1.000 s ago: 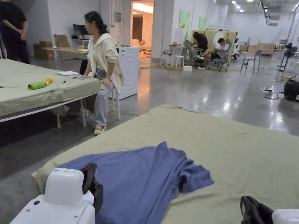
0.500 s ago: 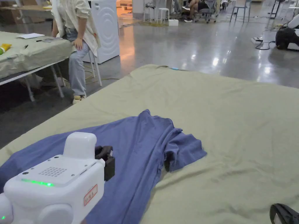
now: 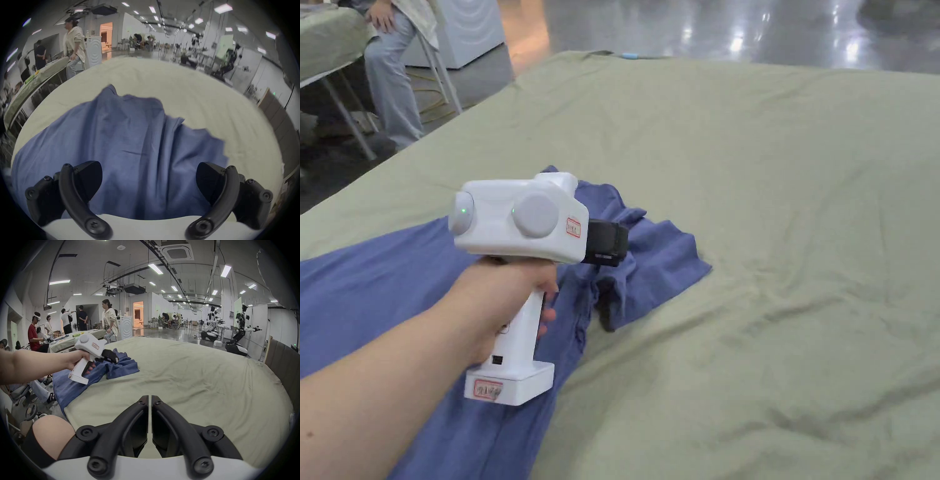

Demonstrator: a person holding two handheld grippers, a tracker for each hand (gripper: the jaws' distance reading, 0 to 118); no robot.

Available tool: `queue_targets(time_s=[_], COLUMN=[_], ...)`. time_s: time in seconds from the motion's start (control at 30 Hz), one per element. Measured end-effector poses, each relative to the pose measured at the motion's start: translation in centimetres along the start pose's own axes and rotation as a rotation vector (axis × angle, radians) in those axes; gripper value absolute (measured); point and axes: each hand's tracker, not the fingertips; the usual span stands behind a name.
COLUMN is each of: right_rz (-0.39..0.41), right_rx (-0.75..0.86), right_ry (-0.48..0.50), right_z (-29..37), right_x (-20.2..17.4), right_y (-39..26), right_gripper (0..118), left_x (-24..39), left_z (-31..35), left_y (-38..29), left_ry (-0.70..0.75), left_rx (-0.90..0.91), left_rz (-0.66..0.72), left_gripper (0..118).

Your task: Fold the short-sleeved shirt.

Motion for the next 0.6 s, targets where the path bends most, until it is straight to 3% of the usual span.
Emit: queue_targets(time_s=[0.1,0.17,0.2,0.23,0.3,0.4,0.6], right_rz=[-0.018,-0.033,-0.043,-0.051,-0.064,-0.082,-0.112], right_rx=[-0.013,-0.017,-0.020,-0.021,-0.024,-0.003,0.064], right_ry=[-0.005,-0.012,-0.014,-0.018,-0.020,-0.013,-0.006], right_z=[-0.2,-0.1,0.0,0.1,0.4,1.2,3.5], right_x=[0.9,1.5,1.8,2.1,2.5,2.9,3.7], right_y=[-0.6,-0.9,-1.1,-1.2,-1.3,-1.1,-0.1], right_gripper=[6,6,6,6,6,6,6], left_x=[0.8,1.3,2.0,2.7,2.6,2.2,5.2], left_z=[-1.6,-0.9,-0.2,0.4,1.6,3.2,13.3], left_y=[-0.6,-0.2,-0.4,-0.7,-0.2,0.7,4.5], left_ry=[0.109,0.089,0.100,0.134,0.201,0.123,0.014], left_rx=[-0.027,-0.015,0.025,0.071,0.126,0.087,0.329], left_rz=[-0.032,-0.057,-0.085,-0.123,-0.146,-0.082,-0.077], left_gripper=[116,97,65,5,5,5,5])
